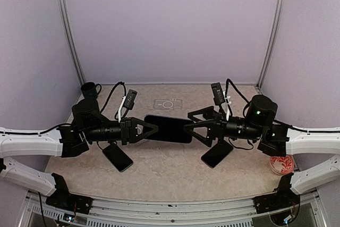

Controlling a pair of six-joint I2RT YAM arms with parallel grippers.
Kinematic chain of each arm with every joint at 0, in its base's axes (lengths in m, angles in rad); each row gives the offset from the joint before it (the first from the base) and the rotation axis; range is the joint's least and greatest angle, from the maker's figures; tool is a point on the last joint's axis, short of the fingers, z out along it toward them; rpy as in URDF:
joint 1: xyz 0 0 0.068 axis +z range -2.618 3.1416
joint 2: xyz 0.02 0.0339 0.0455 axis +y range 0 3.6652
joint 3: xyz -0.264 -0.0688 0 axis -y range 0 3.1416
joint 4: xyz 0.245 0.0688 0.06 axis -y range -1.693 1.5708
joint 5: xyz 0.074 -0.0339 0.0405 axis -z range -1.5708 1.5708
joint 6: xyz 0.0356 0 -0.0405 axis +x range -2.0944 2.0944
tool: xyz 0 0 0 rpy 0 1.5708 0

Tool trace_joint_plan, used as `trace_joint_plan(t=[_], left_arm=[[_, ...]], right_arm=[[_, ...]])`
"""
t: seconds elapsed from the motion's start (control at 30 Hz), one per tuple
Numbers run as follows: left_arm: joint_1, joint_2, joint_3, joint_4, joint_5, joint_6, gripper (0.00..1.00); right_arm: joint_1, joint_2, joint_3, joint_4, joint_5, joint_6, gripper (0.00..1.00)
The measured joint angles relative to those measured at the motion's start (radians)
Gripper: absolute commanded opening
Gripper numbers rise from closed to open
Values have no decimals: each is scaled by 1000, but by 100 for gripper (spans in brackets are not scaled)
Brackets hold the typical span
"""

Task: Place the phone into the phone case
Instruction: Pass from the left arm to the right

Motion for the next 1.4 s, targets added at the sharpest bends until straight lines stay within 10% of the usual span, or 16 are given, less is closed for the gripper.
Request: trace_joint_plan(t=[1.4], left_arm=[[-1,166,79,213,41,7,0]], right_arm=[[-34,114,36,138,-183,241,74]])
